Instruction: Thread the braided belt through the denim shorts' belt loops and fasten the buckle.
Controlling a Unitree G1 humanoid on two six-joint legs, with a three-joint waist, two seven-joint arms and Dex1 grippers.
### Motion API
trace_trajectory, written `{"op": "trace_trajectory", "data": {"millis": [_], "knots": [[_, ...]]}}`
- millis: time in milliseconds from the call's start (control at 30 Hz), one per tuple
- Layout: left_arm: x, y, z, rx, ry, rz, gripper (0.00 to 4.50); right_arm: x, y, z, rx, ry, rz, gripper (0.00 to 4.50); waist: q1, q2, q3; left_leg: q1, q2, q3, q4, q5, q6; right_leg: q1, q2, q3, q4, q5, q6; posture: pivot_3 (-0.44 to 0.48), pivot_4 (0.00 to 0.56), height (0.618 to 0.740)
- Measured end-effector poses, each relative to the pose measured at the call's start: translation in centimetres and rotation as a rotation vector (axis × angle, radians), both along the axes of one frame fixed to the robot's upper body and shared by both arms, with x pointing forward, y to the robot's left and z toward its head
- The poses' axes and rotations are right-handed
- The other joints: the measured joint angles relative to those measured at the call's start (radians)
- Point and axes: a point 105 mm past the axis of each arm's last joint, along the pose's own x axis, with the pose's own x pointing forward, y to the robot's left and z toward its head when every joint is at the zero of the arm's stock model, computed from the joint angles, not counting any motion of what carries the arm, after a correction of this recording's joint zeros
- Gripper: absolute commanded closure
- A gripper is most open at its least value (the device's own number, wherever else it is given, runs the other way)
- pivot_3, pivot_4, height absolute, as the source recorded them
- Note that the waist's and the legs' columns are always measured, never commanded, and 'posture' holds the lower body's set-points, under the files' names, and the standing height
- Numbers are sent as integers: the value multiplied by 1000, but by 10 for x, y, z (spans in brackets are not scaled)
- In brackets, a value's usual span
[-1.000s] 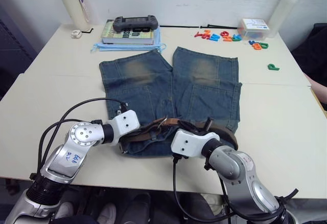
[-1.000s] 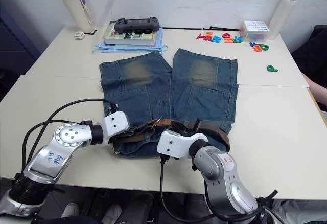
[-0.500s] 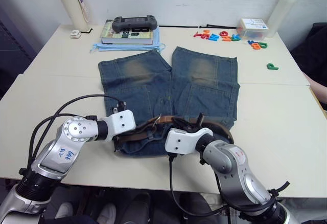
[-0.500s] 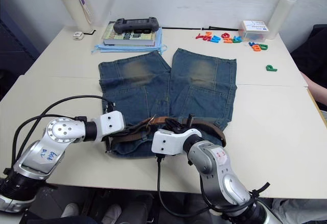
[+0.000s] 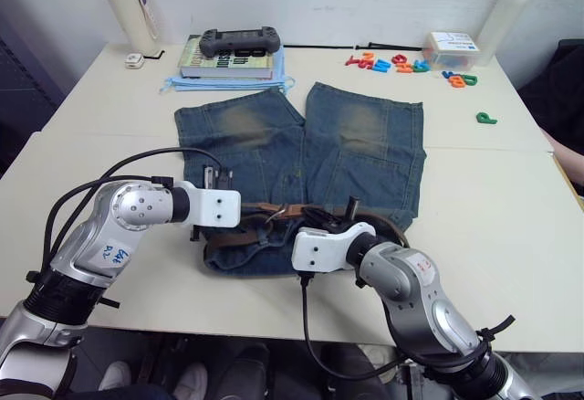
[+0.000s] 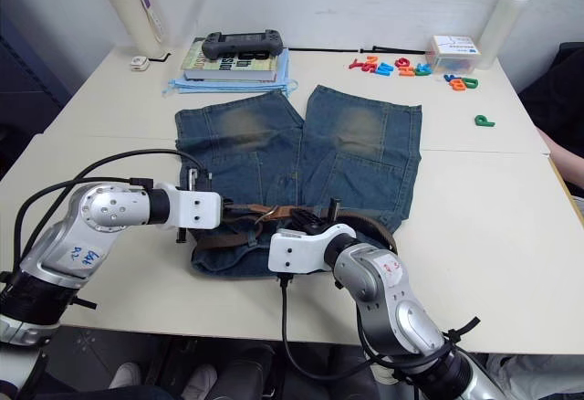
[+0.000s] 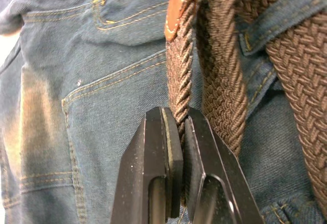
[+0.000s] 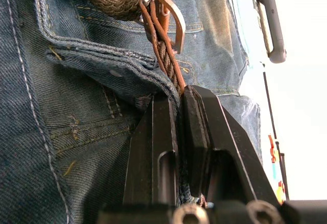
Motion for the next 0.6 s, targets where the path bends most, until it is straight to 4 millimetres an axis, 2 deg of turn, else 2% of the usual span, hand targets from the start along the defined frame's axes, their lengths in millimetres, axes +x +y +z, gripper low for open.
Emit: {"op": "trace_trajectory", "data": {"millis": [333,467,600], "knots": [[4,-26,-4,-110,18,0,4500,4,-5,-1,-3,-3,-35,4483,1,-1,0,-2,-1,1,2,0,0,-3,0,1,4,0,0,0,150,667],[-5,-49,-5,-166,22,-72,4500,1,1,-1,2,-1,-9,4483,0,-1,0,-2,-1,1,2,1,-1,-4,0,1,5,-1,-1,0,150,667],[-7,-52,-8,-175,28,-80,4500,0,0,-4,-2,11,-8,4483,-1,-1,0,-2,0,1,2,2,-3,-5,0,1,7,-1,-2,0,150,667]]}}
